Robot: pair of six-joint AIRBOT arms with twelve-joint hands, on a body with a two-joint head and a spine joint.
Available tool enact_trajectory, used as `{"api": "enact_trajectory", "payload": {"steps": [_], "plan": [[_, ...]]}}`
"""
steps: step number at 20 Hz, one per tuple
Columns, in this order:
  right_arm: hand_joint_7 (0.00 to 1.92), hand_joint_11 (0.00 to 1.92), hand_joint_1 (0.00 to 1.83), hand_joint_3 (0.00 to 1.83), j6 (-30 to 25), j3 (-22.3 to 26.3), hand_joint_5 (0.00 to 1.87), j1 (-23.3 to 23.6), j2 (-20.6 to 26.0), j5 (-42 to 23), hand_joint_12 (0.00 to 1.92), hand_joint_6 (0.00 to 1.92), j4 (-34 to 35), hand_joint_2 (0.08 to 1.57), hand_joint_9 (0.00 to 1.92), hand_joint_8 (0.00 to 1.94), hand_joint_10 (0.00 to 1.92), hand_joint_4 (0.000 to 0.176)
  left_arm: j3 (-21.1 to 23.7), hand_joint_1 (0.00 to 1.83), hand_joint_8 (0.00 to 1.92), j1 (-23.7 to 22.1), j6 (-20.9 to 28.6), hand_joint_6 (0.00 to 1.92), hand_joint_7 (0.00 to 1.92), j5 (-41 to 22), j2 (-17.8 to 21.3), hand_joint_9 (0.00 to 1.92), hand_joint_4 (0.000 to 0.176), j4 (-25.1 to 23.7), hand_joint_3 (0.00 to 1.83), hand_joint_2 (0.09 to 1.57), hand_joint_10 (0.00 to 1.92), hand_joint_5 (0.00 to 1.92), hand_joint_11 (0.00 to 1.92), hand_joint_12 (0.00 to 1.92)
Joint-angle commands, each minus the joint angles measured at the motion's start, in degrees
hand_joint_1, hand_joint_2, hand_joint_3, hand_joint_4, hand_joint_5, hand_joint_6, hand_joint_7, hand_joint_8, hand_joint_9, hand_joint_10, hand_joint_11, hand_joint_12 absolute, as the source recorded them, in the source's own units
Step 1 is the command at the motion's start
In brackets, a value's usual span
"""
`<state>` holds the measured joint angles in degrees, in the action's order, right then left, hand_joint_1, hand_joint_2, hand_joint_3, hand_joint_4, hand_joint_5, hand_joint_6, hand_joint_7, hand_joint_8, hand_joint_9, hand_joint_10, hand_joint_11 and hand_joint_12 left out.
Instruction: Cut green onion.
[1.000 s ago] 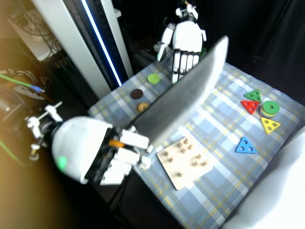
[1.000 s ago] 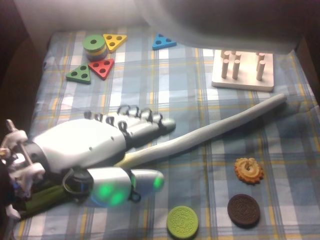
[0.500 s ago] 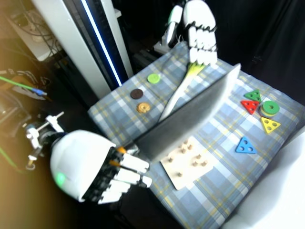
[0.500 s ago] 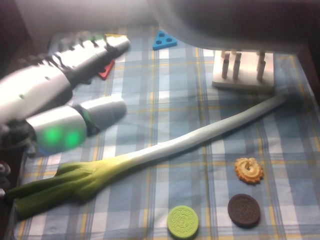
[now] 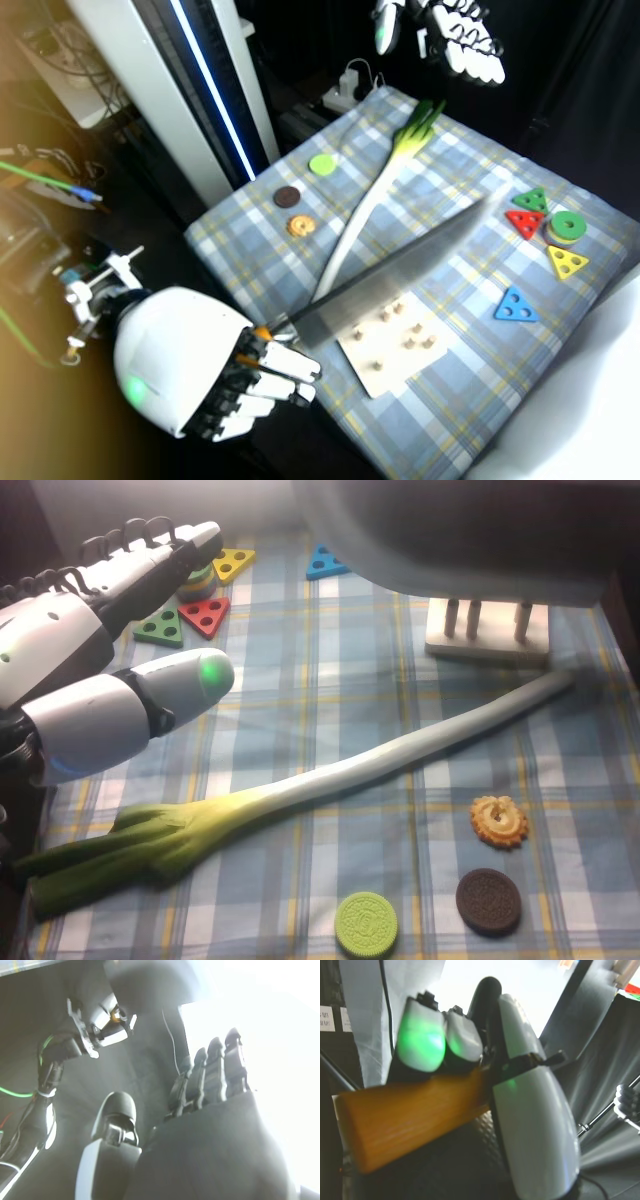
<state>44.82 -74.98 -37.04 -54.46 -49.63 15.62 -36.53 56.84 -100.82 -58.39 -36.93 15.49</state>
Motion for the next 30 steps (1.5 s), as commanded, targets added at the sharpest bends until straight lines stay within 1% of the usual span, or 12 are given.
{"api": "enact_trajectory", "payload": {"steps": [1,11,14,16,18,19,20,21,24,26,28,30], "plan": [[1.22,1.61,1.29,0.00,-0.3,-0.2,0.77,0.9,0.7,-8.8,1.92,1.91,0.9,1.23,1.47,1.94,1.92,0.000,-0.1,0.00,0.00,-0.3,0.2,0.00,0.00,-6.8,0.0,0.00,0.000,-0.7,0.00,1.33,0.00,0.00,0.00,0.00],[1.20,1.52,1.36,0.00,0.4,-2.4,0.88,0.9,-1.6,-2.2,1.92,1.92,1.3,1.21,1.42,1.94,1.92,0.000,0.0,0.00,0.00,-0.1,0.2,0.00,0.00,-8.0,0.0,0.00,0.000,-0.2,0.00,1.35,0.00,0.00,0.00,0.00],[0.79,1.03,1.18,0.00,0.6,-4.1,0.60,0.8,-3.2,1.8,1.92,1.91,1.0,1.24,0.94,1.94,1.92,0.000,0.0,0.00,0.00,-0.1,0.2,0.00,0.00,-8.4,0.0,0.00,0.000,0.0,0.01,1.37,0.00,0.00,0.00,0.00],[0.64,0.70,0.88,0.00,-0.1,-4.3,0.51,0.8,-3.6,2.3,1.82,0.88,1.0,1.16,0.70,1.20,1.49,0.000,0.0,0.00,0.00,0.0,0.2,0.00,0.00,-9.3,0.0,0.00,0.000,0.5,0.00,1.35,0.00,0.00,0.00,0.00],[0.31,0.11,0.71,0.00,-2.8,-4.4,0.10,0.8,-3.1,1.1,1.37,0.06,0.3,0.97,0.34,0.16,0.41,0.063,-0.3,0.00,0.00,0.2,0.2,0.00,0.00,-12.8,0.0,0.00,0.000,2.1,0.00,1.35,0.00,0.00,0.00,0.00],[0.13,0.02,0.69,0.00,-2.9,-4.2,0.02,0.8,-2.7,0.5,1.23,0.01,0.1,0.93,0.24,0.03,0.16,0.127,-0.5,0.00,0.00,0.2,0.2,0.00,0.00,-13.7,0.1,0.00,0.000,2.5,0.00,1.33,0.00,0.00,0.00,0.00],[0.05,0.00,0.69,0.00,-2.9,-3.6,0.00,0.9,-2.3,-0.6,1.11,0.00,-0.3,0.90,0.18,0.01,0.07,0.151,-0.8,0.00,0.00,0.2,0.2,0.00,0.00,-14.8,0.2,0.00,0.000,3.1,0.00,1.31,0.00,0.00,0.00,0.00],[0.01,0.00,0.71,0.00,-2.9,-3.1,0.00,0.9,-1.6,-1.7,0.94,0.00,-0.7,0.88,0.14,0.01,0.03,0.113,-1.0,0.00,0.00,0.2,0.2,0.00,0.00,-15.6,0.4,0.00,0.000,3.5,0.00,1.32,0.00,0.00,0.00,0.00],[0.00,0.00,0.73,0.00,-2.9,-1.8,0.00,0.9,0.4,-3.7,0.47,0.00,-2.1,0.88,0.02,0.00,0.00,0.174,-1.0,0.00,0.00,0.3,0.2,0.00,0.00,-19.1,1.3,0.00,0.000,4.7,0.00,1.34,0.00,0.00,0.00,0.00],[0.00,0.00,0.77,0.00,-2.9,-0.6,0.00,0.9,2.0,-5.2,0.66,0.00,-2.7,0.91,0.06,0.00,0.01,0.176,-1.1,0.00,0.00,0.4,0.2,0.00,0.00,-19.9,1.4,0.00,0.000,5.2,0.00,1.34,0.00,0.00,0.00,0.00],[0.00,0.00,0.78,0.00,-2.9,1.8,0.00,0.9,4.7,-9.2,0.22,0.00,-3.6,0.92,0.00,0.00,0.00,0.164,-1.3,0.00,0.00,0.4,0.2,0.00,0.00,-21.1,1.8,0.00,0.000,5.9,0.00,1.34,0.00,0.00,0.00,0.00],[0.00,0.00,0.78,0.00,-2.7,4.7,0.00,0.8,7.5,-14.5,0.19,0.00,-4.5,0.93,0.00,0.00,0.00,0.152,-1.4,0.00,0.00,0.5,0.2,0.00,0.00,-23.4,2.4,0.00,0.000,6.6,0.00,1.35,0.00,0.00,0.00,0.00]]}}
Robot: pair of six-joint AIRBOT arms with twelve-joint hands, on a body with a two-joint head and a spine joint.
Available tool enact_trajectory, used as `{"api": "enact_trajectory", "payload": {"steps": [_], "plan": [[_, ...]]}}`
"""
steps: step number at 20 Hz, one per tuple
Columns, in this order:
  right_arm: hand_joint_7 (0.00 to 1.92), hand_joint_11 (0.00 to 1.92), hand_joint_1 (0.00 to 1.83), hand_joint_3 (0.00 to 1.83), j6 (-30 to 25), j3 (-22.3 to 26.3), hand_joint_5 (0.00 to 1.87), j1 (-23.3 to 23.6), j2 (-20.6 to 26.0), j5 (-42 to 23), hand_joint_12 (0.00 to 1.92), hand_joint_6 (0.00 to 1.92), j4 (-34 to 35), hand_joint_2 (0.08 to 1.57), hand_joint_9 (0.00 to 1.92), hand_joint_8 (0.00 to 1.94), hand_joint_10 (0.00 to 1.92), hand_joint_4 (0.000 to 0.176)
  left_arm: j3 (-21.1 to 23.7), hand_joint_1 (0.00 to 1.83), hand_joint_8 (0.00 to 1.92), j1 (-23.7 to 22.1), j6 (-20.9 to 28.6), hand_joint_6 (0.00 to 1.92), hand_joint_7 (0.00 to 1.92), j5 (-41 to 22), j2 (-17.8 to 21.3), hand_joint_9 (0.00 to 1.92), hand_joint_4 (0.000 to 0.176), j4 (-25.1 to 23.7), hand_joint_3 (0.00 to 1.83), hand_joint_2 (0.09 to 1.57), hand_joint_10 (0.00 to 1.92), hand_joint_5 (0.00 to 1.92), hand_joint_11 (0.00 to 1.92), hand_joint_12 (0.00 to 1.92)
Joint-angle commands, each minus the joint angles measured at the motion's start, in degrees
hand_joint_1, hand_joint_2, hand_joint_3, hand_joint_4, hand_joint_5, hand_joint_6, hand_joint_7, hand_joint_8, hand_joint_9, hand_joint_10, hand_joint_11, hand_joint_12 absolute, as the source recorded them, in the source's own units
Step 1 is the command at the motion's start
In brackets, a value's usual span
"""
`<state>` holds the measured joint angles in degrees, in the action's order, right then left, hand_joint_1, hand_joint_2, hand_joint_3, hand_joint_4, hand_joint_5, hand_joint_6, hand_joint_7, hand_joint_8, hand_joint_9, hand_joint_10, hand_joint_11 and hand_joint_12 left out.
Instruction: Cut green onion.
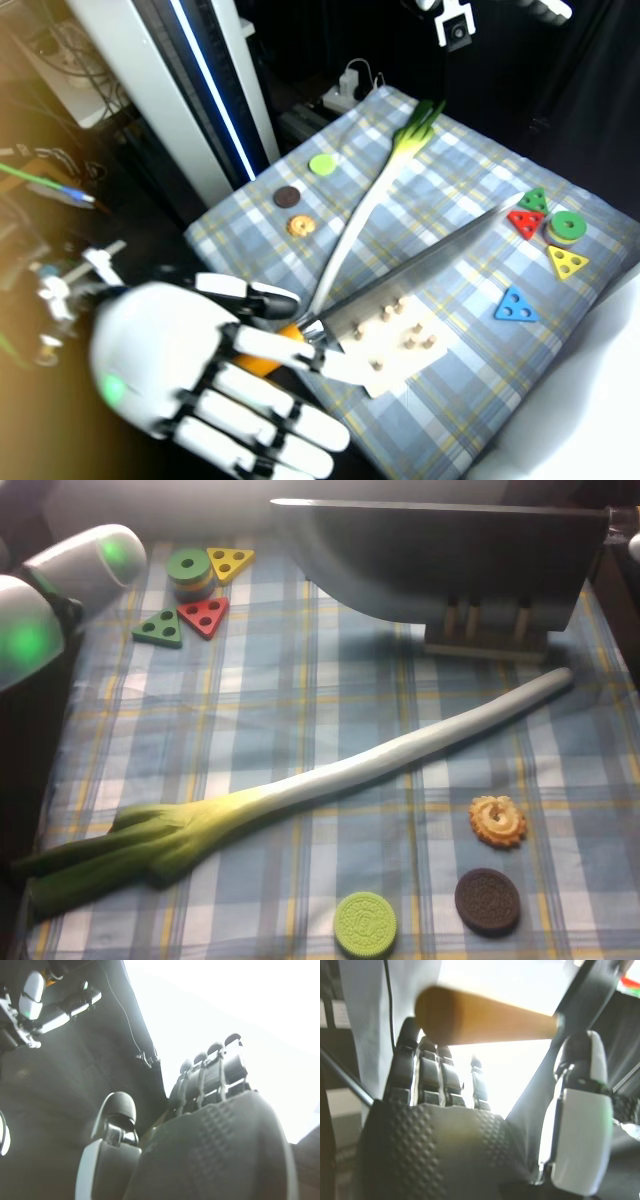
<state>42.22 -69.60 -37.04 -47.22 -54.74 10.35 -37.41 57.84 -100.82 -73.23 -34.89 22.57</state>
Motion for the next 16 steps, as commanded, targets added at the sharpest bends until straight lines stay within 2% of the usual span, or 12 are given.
{"api": "enact_trajectory", "payload": {"steps": [1,2,5,6,8,10,11,12,13,14,15,16], "plan": [[0.00,0.00,0.77,0.00,0.2,0.9,0.00,0.2,1.5,-12.5,0.27,0.00,0.6,0.93,0.00,0.00,0.00,0.168,-0.6,0.00,0.00,-0.5,0.4,0.00,0.00,-9.9,0.6,0.00,0.000,-0.2,0.01,1.36,0.00,0.00,0.00,0.00],[0.00,0.00,0.75,0.00,0.7,3.0,0.00,-1.3,2.5,-16.7,0.29,0.00,0.6,0.92,0.00,0.00,0.00,0.174,-0.9,0.00,0.00,-0.5,1.1,0.00,0.00,-11.5,0.7,0.00,0.000,0.2,0.01,1.36,0.00,0.00,0.00,0.00],[0.00,0.00,0.69,0.01,2.1,8.2,0.00,-8.4,4.4,-25.5,0.00,0.00,0.6,0.97,0.00,0.00,0.00,0.176,-2.5,0.00,0.00,-0.1,6.5,0.00,0.00,-14.3,0.7,0.00,0.000,1.8,0.02,1.39,0.00,0.00,0.00,0.00],[0.00,0.00,0.72,0.00,3.5,9.6,0.00,-10.8,4.7,-27.4,0.00,0.00,0.7,0.94,0.00,0.00,0.00,0.171,-3.6,0.00,0.00,0.5,11.7,0.00,0.00,-15.0,0.6,0.00,0.000,1.7,0.01,1.38,0.00,0.00,0.00,0.00],[0.00,0.00,0.80,0.01,4.3,11.4,0.00,-14.9,4.5,-31.5,0.00,0.00,0.9,0.97,0.00,0.00,0.00,0.131,-7.2,0.00,0.01,2.5,25.4,0.01,0.03,-16.5,-0.1,0.01,0.000,0.6,0.00,1.29,0.00,0.02,0.00,0.00],[0.04,0.00,0.80,0.01,4.2,13.1,0.00,-18.0,4.6,-34.7,0.00,0.00,1.1,0.99,0.00,0.01,0.00,0.151,-8.4,0.00,0.01,3.2,31.1,0.01,0.04,-18.2,-0.8,0.03,0.000,0.2,0.00,1.29,0.01,0.05,0.04,0.02],[0.08,0.00,0.89,0.01,4.0,14.1,0.12,-19.9,5.0,-36.3,0.00,0.02,1.3,1.05,0.00,0.01,0.00,0.090,-8.3,0.00,0.01,3.4,31.9,0.01,0.03,-19.6,-0.8,0.01,0.000,-0.4,0.00,1.27,0.00,0.05,0.02,0.01],[0.12,0.00,0.88,0.00,3.8,14.5,0.27,-21.1,5.1,-37.6,0.00,0.03,1.7,1.08,0.02,0.00,0.00,0.091,-8.3,0.00,0.01,3.6,32.8,0.02,0.04,-20.4,-0.8,0.01,0.000,-0.8,0.00,1.28,0.00,0.07,0.01,0.01],[0.15,0.00,0.79,0.00,3.2,14.7,0.21,-22.7,5.0,-39.2,0.00,0.01,2.1,1.05,0.07,0.01,0.02,0.106,-8.5,0.03,0.00,3.9,34.7,0.01,0.02,-21.5,-1.0,0.00,0.000,-1.4,0.00,1.28,0.00,0.07,0.00,0.00],[0.13,0.00,0.78,0.01,2.3,14.8,0.09,-24.2,4.9,-41.3,0.00,0.00,2.4,1.09,0.06,0.00,0.01,0.093,-9.1,0.06,0.00,4.5,37.7,0.00,0.00,-23.1,-1.4,0.00,0.000,-2.0,0.00,1.32,0.00,0.05,0.00,0.00],[0.08,0.03,0.89,0.00,1.6,15.0,0.13,-25.2,4.8,-43.1,0.01,0.02,2.3,1.09,0.07,0.00,0.01,0.054,-9.9,0.17,0.00,5.2,41.0,0.00,0.00,-24.6,-1.9,0.00,0.000,-2.3,0.00,1.30,0.00,0.02,0.00,0.00],[0.01,0.00,0.75,0.02,1.4,15.4,0.04,-25.6,4.8,-45.5,0.00,0.01,1.9,1.13,0.01,0.00,0.00,0.075,-10.5,0.18,0.00,6.0,45.0,0.01,0.00,-26.1,-2.2,0.00,0.000,-2.4,0.00,1.28,0.00,0.02,0.00,0.00]]}}
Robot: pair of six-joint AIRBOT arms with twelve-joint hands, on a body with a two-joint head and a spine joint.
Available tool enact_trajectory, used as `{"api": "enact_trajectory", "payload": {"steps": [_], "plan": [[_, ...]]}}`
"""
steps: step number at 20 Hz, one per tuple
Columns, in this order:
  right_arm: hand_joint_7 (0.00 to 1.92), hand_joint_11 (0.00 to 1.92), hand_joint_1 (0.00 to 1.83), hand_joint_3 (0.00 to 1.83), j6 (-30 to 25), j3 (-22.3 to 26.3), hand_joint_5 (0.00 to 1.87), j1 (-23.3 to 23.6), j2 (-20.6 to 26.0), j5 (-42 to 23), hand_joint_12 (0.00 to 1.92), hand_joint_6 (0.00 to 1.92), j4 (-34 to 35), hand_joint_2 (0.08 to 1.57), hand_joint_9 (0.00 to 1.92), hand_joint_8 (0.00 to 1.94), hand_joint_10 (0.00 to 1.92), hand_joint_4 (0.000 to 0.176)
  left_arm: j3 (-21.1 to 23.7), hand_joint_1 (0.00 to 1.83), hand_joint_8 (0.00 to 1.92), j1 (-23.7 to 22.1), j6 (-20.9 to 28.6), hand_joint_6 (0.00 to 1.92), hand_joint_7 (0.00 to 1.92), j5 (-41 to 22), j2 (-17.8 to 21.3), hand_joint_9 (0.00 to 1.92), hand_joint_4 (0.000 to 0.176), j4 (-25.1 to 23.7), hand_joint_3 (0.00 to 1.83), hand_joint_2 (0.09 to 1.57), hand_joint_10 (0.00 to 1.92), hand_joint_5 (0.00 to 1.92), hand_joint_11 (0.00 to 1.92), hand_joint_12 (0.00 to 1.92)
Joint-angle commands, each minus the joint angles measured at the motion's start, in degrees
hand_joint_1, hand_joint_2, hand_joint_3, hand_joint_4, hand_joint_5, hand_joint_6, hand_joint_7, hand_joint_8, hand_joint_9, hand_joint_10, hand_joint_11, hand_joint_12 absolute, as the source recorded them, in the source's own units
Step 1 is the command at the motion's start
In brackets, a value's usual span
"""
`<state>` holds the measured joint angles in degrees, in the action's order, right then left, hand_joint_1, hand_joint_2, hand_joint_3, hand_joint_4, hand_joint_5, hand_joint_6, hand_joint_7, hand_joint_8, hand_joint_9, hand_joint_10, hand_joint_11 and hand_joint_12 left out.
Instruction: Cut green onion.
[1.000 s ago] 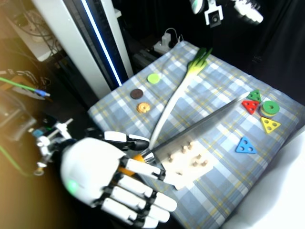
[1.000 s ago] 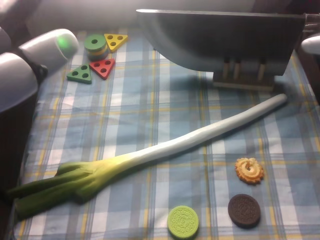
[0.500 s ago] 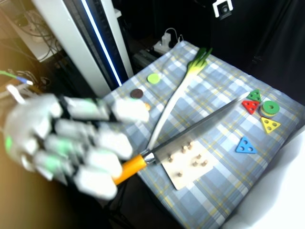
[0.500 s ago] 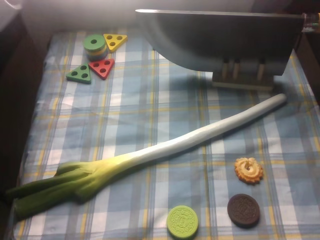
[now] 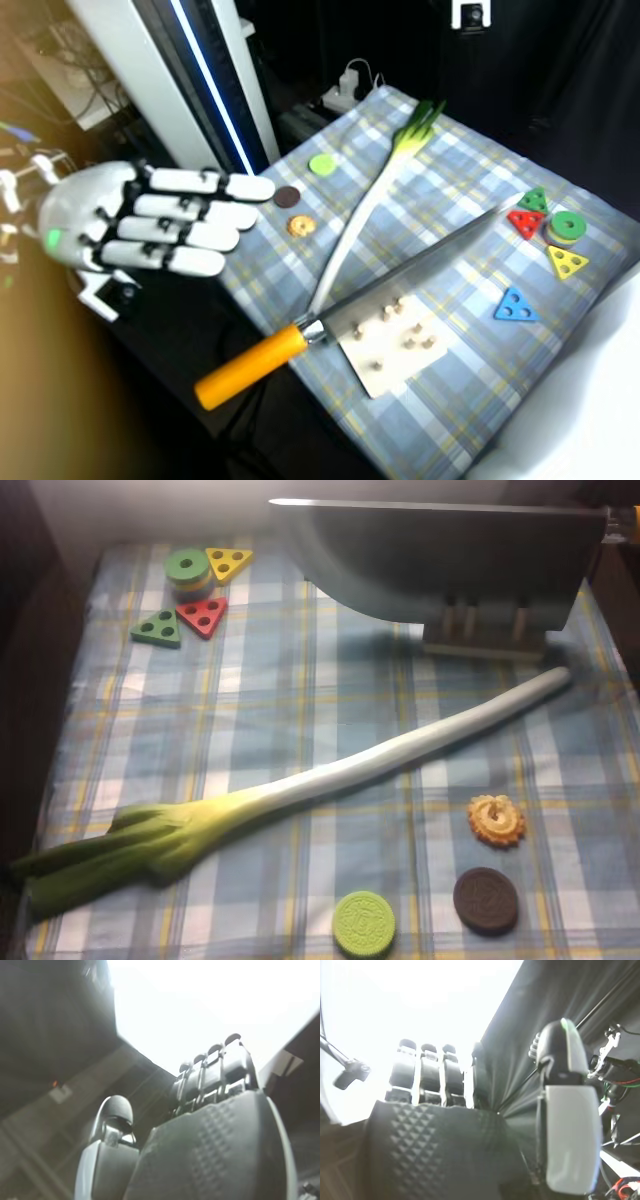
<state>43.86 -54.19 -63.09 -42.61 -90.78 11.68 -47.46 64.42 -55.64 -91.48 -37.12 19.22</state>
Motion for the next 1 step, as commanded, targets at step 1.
{"api": "enact_trajectory", "payload": {"steps": [1], "plan": [[0.00,0.00,0.70,0.01,-0.3,0.5,0.05,0.4,0.6,-10.2,0.00,0.01,0.1,1.17,0.00,0.00,0.00,0.086,-0.9,0.16,0.00,-0.5,2.5,0.00,0.00,-7.9,-0.3,0.00,0.000,0.6,0.00,1.25,0.00,0.01,0.00,0.00]]}}
